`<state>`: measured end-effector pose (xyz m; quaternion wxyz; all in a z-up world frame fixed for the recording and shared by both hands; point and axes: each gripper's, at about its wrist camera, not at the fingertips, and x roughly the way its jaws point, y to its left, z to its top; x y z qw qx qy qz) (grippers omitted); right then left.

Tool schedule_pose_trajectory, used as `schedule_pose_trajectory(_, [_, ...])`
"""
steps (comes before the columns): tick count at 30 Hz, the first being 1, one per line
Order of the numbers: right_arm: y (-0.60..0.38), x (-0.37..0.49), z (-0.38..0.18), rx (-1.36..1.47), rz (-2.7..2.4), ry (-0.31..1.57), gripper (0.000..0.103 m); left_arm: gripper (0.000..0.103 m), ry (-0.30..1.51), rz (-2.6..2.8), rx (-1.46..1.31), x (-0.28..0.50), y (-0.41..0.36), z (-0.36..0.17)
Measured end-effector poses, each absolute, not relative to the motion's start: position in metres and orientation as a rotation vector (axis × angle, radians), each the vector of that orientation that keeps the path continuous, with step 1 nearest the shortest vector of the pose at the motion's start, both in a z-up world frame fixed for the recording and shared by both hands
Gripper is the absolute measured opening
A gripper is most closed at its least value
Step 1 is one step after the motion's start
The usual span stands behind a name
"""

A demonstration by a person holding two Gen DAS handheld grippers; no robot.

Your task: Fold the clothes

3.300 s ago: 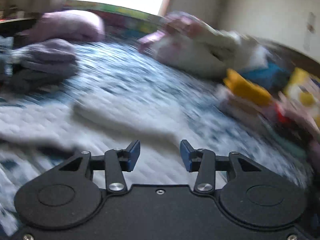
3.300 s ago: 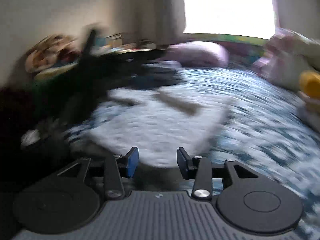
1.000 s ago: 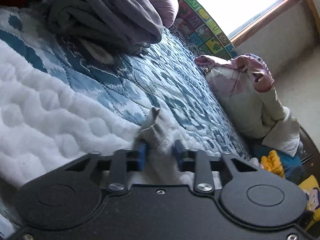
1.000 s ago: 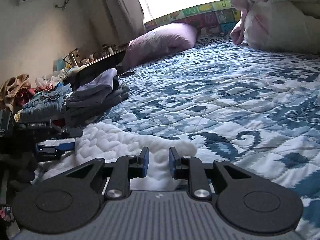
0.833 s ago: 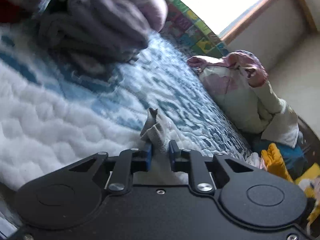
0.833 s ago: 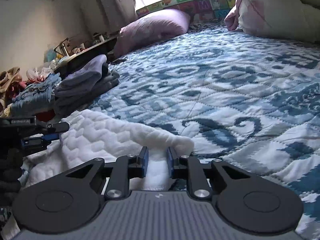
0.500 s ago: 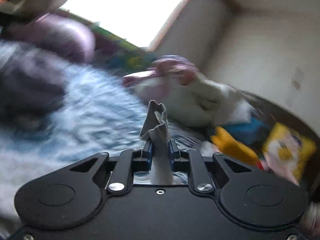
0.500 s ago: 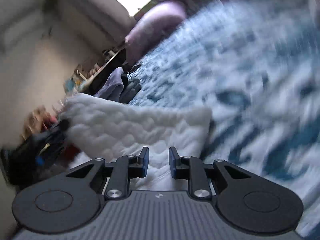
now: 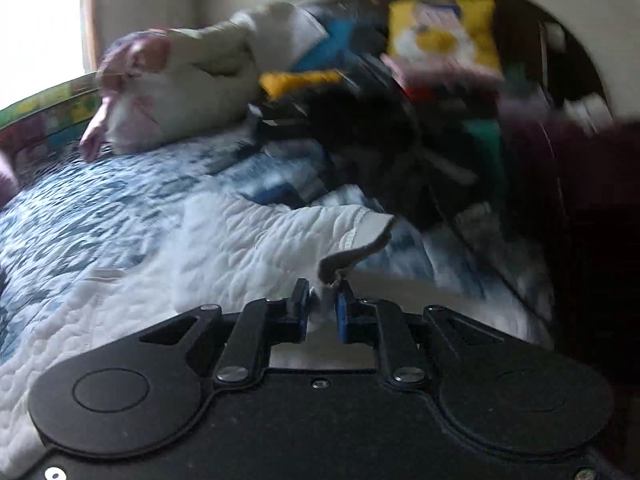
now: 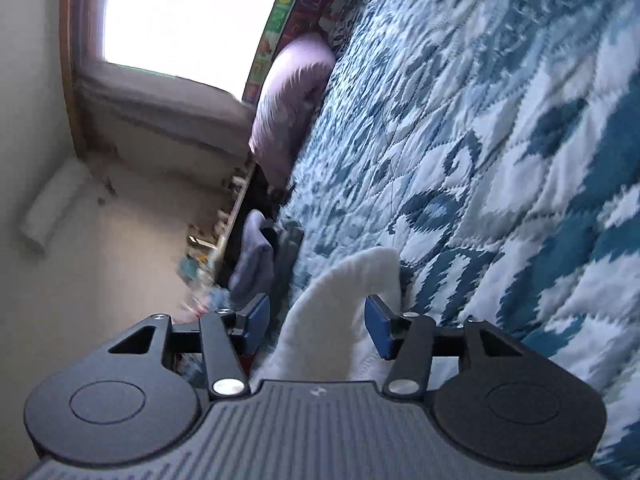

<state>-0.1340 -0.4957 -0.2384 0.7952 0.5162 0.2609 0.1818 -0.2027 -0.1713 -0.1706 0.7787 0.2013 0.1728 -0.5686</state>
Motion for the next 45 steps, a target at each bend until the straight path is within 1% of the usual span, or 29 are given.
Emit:
schedule_pose_trajectory(3, [-0.488, -0.129, -0.232, 1.019, 0.373, 0.585, 0.054, 0.012, 0.367, -1.241, 0.424, -0.203, -0.169, -0.17])
schedule_pose_trajectory(4, [-0.486, -0.128, -0.232, 0.992, 0.348, 0.598, 0.051, 0.012, 0.364, -1.248, 0.417, -0.202, -0.168, -0.169])
schedule_pose_trajectory(7, [-0.482, -0.125, -0.237, 0.927, 0.273, 0.635, 0.037, 0.011, 0.366, -1.272, 0.416, -0.201, -0.164, -0.166])
schedule_pose_trajectory(9, [-0.485, -0.128, -0.243, 0.931, 0.257, 0.656, 0.033, 0.01, 0.381, -1.288, 0.425, -0.202, -0.163, -0.168])
schedule_pose_trajectory(14, [-0.484, -0.131, -0.243, 0.908, 0.258, 0.674, 0.032, 0.01, 0.404, -1.287, 0.44, -0.205, -0.16, -0.174])
schedule_pose_trajectory(18, [-0.484, -0.134, -0.24, 0.904, 0.263, 0.658, 0.032, 0.01, 0.363, -1.25, 0.417, -0.205, -0.157, -0.169])
schedule_pose_trajectory(20, [-0.483, -0.136, -0.236, 0.889, 0.256, 0.646, 0.032, 0.022, 0.342, -1.252, 0.42, -0.208, -0.159, -0.168])
schedule_pose_trajectory(21, [-0.483, -0.137, -0.234, 0.874, 0.248, 0.634, 0.032, 0.037, 0.326, -1.244, 0.438, -0.212, -0.161, -0.168])
schedule_pose_trajectory(22, [-0.481, -0.135, -0.231, 0.862, 0.246, 0.625, 0.032, 0.043, 0.309, -1.239, 0.452, -0.215, -0.163, -0.169])
schedule_pose_trajectory(24, [-0.478, -0.135, -0.226, 0.844, 0.267, 0.608, 0.032, 0.043, 0.3, -1.238, 0.458, -0.218, -0.168, -0.171])
schedule_pose_trajectory(27, [-0.471, -0.131, -0.225, 0.813, 0.291, 0.633, 0.032, 0.042, 0.298, -1.236, 0.472, -0.221, -0.174, -0.175])
schedule_pose_trajectory(28, [-0.468, -0.13, -0.227, 0.815, 0.301, 0.646, 0.032, 0.035, 0.301, -1.24, 0.477, -0.221, -0.177, -0.176])
schedule_pose_trajectory(29, [-0.467, -0.13, -0.227, 0.811, 0.311, 0.648, 0.033, 0.026, 0.31, -1.245, 0.48, -0.221, -0.178, -0.177])
schedule_pose_trajectory(30, [-0.465, -0.131, -0.225, 0.797, 0.323, 0.649, 0.033, 0.009, 0.319, -1.244, 0.484, -0.22, -0.179, -0.178])
schedule_pose_trajectory(31, [-0.462, -0.131, -0.222, 0.775, 0.333, 0.647, 0.027, 0.006, 0.324, -1.245, 0.482, -0.218, -0.179, -0.177])
schedule_pose_trajectory(32, [-0.461, -0.132, -0.219, 0.761, 0.343, 0.645, 0.011, 0.005, 0.323, -1.254, 0.464, -0.217, -0.176, -0.175])
schedule_pose_trajectory(33, [-0.461, -0.134, -0.218, 0.762, 0.346, 0.643, 0.009, 0.004, 0.323, -1.262, 0.446, -0.215, -0.174, -0.172])
schedule_pose_trajectory(39, [-0.468, -0.142, -0.22, 0.77, 0.288, 0.664, 0.009, 0.001, 0.314, -1.313, 0.396, -0.215, -0.162, -0.159])
schedule_pose_trajectory(40, [-0.469, -0.142, -0.221, 0.775, 0.279, 0.663, 0.009, 0.001, 0.323, -1.312, 0.403, -0.215, -0.163, -0.161])
schedule_pose_trajectory(42, [-0.469, -0.143, -0.218, 0.776, 0.282, 0.643, 0.013, 0.001, 0.339, -1.312, 0.432, -0.217, -0.167, -0.167])
schedule_pose_trajectory(43, [-0.469, -0.141, -0.216, 0.776, 0.274, 0.625, 0.018, 0.001, 0.346, -1.313, 0.451, -0.218, -0.169, -0.17])
schedule_pose_trajectory(44, [-0.469, -0.138, -0.215, 0.778, 0.265, 0.606, 0.03, 0.001, 0.351, -1.318, 0.458, -0.22, -0.17, -0.171])
schedule_pose_trajectory(45, [-0.47, -0.134, -0.214, 0.791, 0.261, 0.59, 0.038, 0.001, 0.357, -1.322, 0.463, -0.221, -0.171, -0.173])
